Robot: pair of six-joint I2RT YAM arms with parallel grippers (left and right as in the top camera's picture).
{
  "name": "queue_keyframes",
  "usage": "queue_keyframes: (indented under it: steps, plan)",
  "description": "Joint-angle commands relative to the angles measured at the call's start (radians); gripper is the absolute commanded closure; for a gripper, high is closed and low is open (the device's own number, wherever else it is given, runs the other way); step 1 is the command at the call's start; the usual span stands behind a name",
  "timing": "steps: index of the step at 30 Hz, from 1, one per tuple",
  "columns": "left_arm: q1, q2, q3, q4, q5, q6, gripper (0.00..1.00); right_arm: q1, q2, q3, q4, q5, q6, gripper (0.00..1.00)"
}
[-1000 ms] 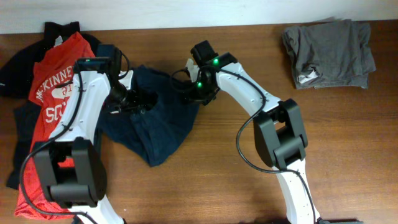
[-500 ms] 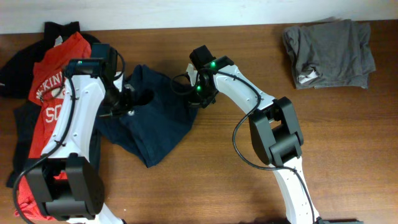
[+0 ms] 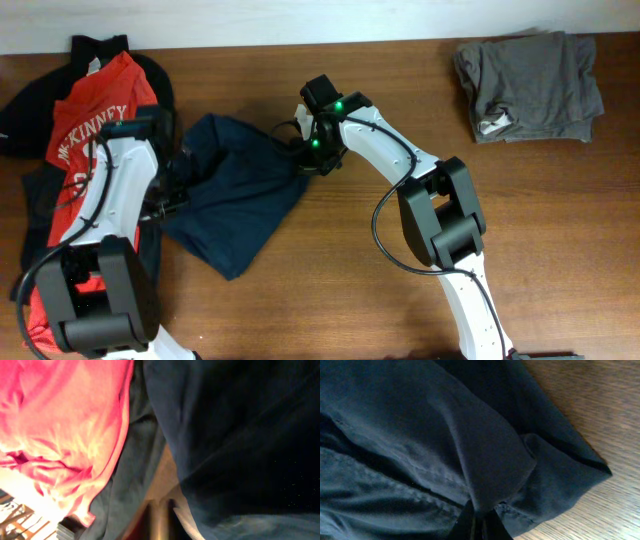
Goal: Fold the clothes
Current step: 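Push the shorts bundle into a compact square with the right gripper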
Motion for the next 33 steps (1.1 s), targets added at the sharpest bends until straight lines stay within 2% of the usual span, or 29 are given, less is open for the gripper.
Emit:
queue_keyframes:
  steps: [1,2,3,4,10,18,23,30,32,33]
  plan:
    - [0.019,-0.025,-0.080,0.055,-0.032,-0.025,0.17,-0.018,0.015,0.006,0.003,0.055,0.001,0.82]
    - [0.019,-0.025,-0.083,0.064,-0.027,-0.025,0.01,-0.019,0.013,0.009,0.002,0.042,0.001,0.59]
    - [0.019,-0.025,-0.083,0.076,-0.024,-0.025,0.01,-0.021,0.010,0.011,0.001,0.031,0.000,0.47]
    - [0.019,-0.026,-0.082,0.086,-0.023,-0.025,0.01,-0.024,0.006,0.014,0.000,0.016,0.000,0.42]
    - [0.020,-0.027,0.001,0.111,0.014,-0.025,0.01,-0.047,-0.071,0.048,-0.058,-0.010,0.001,0.30]
    - [0.020,-0.027,0.181,0.129,0.040,-0.024,0.01,-0.048,-0.116,0.042,-0.191,-0.014,0.043,0.30]
    - [0.019,-0.027,0.222,0.181,0.040,-0.024,0.01,0.020,-0.116,0.028,-0.198,-0.050,0.055,0.31]
    - [0.020,-0.027,0.222,0.225,0.039,-0.017,0.01,0.146,-0.116,-0.003,-0.144,0.012,0.107,0.32]
    - [0.020,-0.027,0.222,0.243,0.039,-0.016,0.01,0.181,-0.116,-0.024,-0.094,0.080,0.142,0.48]
    - [0.020,-0.027,0.222,0.251,0.039,-0.016,0.01,0.191,-0.114,-0.040,-0.062,0.092,0.148,0.62]
